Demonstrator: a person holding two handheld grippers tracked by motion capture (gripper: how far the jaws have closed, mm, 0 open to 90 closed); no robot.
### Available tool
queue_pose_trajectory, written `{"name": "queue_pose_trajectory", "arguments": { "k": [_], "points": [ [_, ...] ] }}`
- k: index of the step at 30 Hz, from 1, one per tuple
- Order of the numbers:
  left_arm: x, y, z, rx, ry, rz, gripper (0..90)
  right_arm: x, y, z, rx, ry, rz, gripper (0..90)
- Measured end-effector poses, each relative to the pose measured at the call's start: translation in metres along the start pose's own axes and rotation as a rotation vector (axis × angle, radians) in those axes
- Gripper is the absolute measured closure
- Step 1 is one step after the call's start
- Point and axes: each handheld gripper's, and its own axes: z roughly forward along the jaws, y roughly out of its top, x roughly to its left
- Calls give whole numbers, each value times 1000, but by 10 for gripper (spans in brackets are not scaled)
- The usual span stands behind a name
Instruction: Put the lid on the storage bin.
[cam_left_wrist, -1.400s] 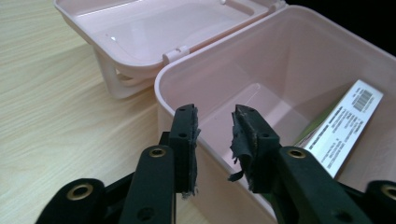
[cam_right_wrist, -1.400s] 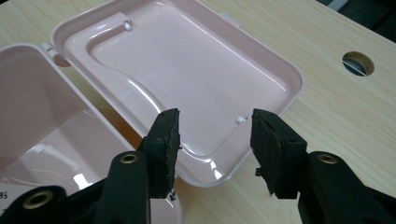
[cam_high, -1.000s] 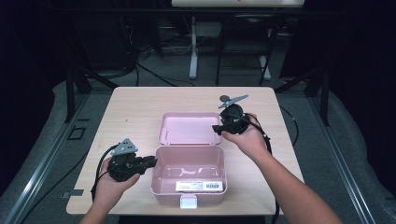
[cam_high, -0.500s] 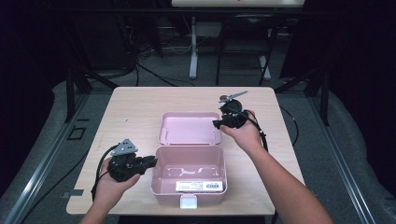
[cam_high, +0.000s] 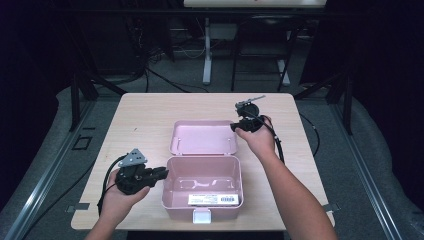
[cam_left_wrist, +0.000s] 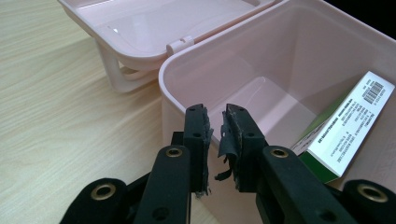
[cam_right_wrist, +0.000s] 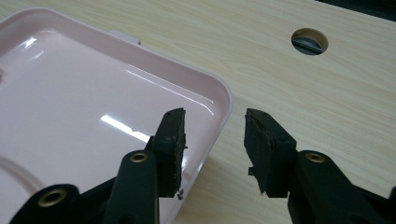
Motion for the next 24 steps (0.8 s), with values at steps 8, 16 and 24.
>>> {"name": "queue_pose_trajectory", "arguments": {
  "k": [8,16,24],
  "points": [
    [0,0,0,2,-3,-8,789,-1,1,14,24,-17,41,621],
    [1,-1,0,-1,-9,-20,787,-2,1,28,34,-16,88,620],
    [1,-1,1,-4,-9,-24,782,-5,2,36,40,-28,140,636]
  ]
}}
